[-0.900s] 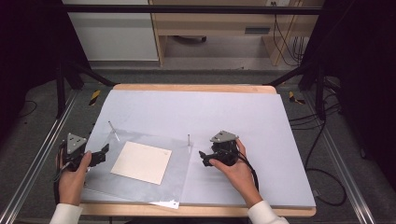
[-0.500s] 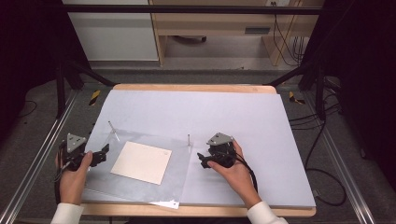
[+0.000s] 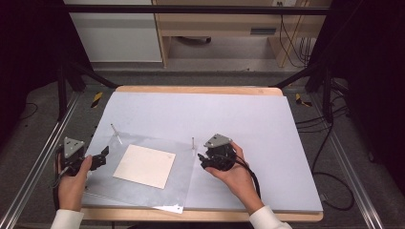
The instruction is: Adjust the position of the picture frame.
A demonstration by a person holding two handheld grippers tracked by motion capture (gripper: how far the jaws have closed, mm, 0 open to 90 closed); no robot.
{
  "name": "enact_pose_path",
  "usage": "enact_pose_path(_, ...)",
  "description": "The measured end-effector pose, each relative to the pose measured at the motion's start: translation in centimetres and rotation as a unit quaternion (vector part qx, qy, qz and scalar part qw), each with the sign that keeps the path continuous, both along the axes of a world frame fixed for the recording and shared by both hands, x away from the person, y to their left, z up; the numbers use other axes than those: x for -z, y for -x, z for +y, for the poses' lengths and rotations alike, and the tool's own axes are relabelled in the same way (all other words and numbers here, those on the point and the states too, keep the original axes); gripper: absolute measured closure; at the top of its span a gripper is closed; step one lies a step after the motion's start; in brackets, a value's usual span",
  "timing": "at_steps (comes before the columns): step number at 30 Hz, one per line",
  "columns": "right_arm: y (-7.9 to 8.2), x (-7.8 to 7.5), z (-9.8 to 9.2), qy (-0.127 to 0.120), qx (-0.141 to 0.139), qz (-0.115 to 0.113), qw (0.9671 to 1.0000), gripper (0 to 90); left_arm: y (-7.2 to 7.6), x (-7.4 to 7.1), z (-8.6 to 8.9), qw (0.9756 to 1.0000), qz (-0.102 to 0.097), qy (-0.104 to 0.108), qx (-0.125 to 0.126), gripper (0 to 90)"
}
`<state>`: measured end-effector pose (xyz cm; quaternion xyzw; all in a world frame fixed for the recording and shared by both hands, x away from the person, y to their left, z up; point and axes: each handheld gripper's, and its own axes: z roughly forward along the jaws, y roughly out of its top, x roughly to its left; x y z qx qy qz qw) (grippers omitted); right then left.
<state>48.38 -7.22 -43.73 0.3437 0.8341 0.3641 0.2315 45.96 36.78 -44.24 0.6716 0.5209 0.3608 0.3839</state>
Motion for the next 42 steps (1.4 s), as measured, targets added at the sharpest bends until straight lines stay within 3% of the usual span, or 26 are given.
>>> enact_pose_path(1,-0.5,0.2,0.4,0.007,0.008,0.015,0.9998,46.3,0.0,-0.2,0.0,1.0000,-0.003,0.001,0.003,5.8)
enact_pose_path(5,-1.3,0.3,0.9,0.006,-0.002,0.018,0.9998,55.0,0.0,-0.4,-0.1,1.0000,-0.006,0.004,0.007,5.9)
enact_pose_path(8,-2.6,0.5,1.6,-0.007,0.000,0.031,0.9995,57.4,-0.1,-0.4,0.0,0.9999,-0.003,0.014,0.005,6.5)
enact_pose_path(13,-4.4,1.3,3.5,0.008,-0.002,0.047,0.9989,61.6,-0.3,-0.5,-0.2,0.9998,0.005,0.015,0.008,11.9)
enact_pose_path(15,-5.1,1.8,4.0,0.001,-0.001,0.057,0.9983,66.2,-0.3,-0.6,-0.2,0.9990,0.012,0.038,0.020,24.3)
enact_pose_path(17,-5.6,2.1,4.5,0.001,-0.002,0.067,0.9977,69.3,-0.4,-0.6,-0.3,0.9976,0.022,0.058,0.030,26.8)
enact_pose_path(20,-6.0,2.3,5.0,0.001,-0.001,0.070,0.9976,73.5,-0.6,-0.6,-0.7,0.9979,0.029,0.049,0.032,33.5)
enact_pose_path(22,-6.2,2.4,5.3,0.003,0.004,0.076,0.9971,80.9,-0.7,-0.6,-0.8,0.9978,0.034,0.045,0.035,38.0)
enact_pose_path(26,-6.3,2.7,5.3,0.005,0.006,0.076,0.9971,83.6,-1.9,-0.9,-0.7,0.9980,0.037,0.038,0.033,44.8)
enact_pose_path(30,-6.2,2.8,5.1,0.000,0.007,0.083,0.9966,79.5,-4.5,-0.4,-0.2,0.9965,0.069,0.021,0.042,51.9)
enact_pose_path(32,-6.2,2.9,5.2,0.002,0.008,0.088,0.9961,79.1,-5.8,0.0,0.0,0.9960,0.076,0.031,0.035,54.0)
enact_pose_path(35,-6.1,2.8,5.0,0.003,0.007,0.085,0.9964,84.8,-8.0,0.9,-0.5,0.9947,0.092,0.017,0.043,57.2)
enact_pose_path(42,-6.2,2.8,4.9,-0.001,0.007,0.089,0.9960,85.3,-10.4,1.7,-1.5,0.9938,0.101,-0.002,0.046,64.5)
